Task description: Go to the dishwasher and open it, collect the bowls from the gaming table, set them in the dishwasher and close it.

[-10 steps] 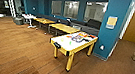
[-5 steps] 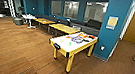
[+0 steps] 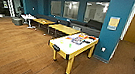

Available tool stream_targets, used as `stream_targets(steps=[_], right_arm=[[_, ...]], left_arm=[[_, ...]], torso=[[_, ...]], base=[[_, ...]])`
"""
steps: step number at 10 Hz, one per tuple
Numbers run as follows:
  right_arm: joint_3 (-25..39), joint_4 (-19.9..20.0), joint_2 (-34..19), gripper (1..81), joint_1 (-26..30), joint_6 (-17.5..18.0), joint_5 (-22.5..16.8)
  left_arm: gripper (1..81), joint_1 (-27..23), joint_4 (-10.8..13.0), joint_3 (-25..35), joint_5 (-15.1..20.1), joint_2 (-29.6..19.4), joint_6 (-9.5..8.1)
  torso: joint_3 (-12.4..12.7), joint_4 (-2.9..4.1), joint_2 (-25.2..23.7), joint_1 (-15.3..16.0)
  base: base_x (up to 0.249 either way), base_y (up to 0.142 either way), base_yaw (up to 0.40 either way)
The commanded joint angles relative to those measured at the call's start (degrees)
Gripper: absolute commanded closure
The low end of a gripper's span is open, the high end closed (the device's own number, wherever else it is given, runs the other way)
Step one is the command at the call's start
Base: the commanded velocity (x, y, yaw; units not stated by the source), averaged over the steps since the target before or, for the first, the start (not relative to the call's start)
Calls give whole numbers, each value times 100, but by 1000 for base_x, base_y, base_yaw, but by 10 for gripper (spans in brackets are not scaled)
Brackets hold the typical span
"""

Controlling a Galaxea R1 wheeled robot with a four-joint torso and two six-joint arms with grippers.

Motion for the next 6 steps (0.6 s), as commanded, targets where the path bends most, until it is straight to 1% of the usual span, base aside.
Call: stream_targets(steps=[1,6], right_arm=[[32,41,12,10,255,-10,-321],[31,32,12,10,255,-10,-321]], left_arm=[[10,-245,10,3,298,-34,33],[10,-245,2,3,298,-42,41]], torso=[[0,0,0,0],[0,0,0,2]], base=[[155,0,0],[151,0,0]])
